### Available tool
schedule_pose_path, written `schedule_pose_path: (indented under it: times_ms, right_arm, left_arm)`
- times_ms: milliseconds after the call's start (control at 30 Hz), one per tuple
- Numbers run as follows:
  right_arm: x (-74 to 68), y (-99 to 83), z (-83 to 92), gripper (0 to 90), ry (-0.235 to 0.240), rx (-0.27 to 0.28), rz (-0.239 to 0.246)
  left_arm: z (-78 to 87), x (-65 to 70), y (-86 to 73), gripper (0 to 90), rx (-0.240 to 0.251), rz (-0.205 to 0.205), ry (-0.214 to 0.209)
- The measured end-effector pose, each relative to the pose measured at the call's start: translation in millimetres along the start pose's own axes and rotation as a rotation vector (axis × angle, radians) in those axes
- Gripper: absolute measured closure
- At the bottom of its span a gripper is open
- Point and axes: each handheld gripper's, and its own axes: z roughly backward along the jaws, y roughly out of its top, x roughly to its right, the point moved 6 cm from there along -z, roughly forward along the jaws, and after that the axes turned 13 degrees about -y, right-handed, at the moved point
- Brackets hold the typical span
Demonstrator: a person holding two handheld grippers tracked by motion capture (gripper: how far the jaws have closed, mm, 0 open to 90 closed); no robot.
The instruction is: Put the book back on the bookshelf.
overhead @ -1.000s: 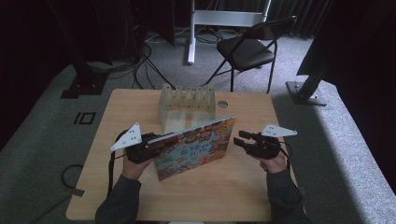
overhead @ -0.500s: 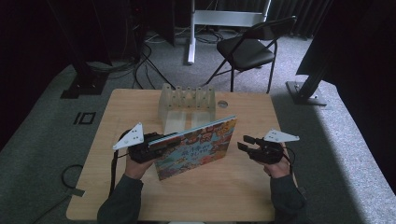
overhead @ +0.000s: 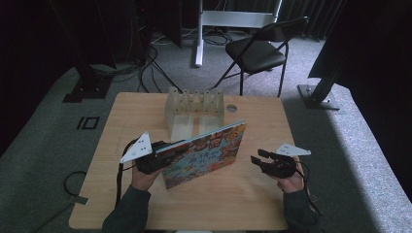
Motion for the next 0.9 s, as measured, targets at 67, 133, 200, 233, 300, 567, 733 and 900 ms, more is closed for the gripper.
schedule_pose_path:
  times_ms: [67, 133, 200, 233, 300, 567, 733, 900]
  right_arm:
    - [1.7, -3.7, -0.4, 51.0, -0.012, -0.008, 0.001]
    - [5.8, -13.3, -2.3, 49.0, -0.05, -0.031, 0.002]
    - [8.3, -19.7, -4.3, 48.1, -0.077, -0.049, 0.005]
    - [9.6, -22.7, -5.4, 47.6, -0.09, -0.058, 0.008]
    - [12.0, -28.3, -7.7, 46.0, -0.118, -0.076, 0.01]
    - [19.1, -46.3, -20.6, 38.8, -0.233, -0.149, 0.051]
    - [23.8, -52.7, -24.9, 35.4, -0.263, -0.178, 0.048]
    - [29.0, -59.2, -27.8, 34.0, -0.272, -0.205, 0.033]
  left_arm:
    - [-0.2, 0.5, 0.0, 80.6, 0.001, -0.001, 0.003]
    - [-0.8, 3.3, 0.1, 80.6, -0.005, -0.007, 0.01]
    - [-1.3, 5.1, 0.2, 80.6, -0.004, -0.007, 0.015]
    - [-1.4, 5.8, 0.2, 80.7, -0.005, -0.009, 0.017]
    - [-1.6, 6.6, 0.2, 80.6, -0.006, -0.011, 0.022]
    - [-2.8, 11.1, 0.2, 80.7, -0.008, -0.019, 0.033]
    - [-3.2, 13.0, 0.4, 80.7, -0.009, -0.02, 0.043]
    - [-3.5, 14.4, 0.4, 80.7, -0.009, -0.018, 0.052]
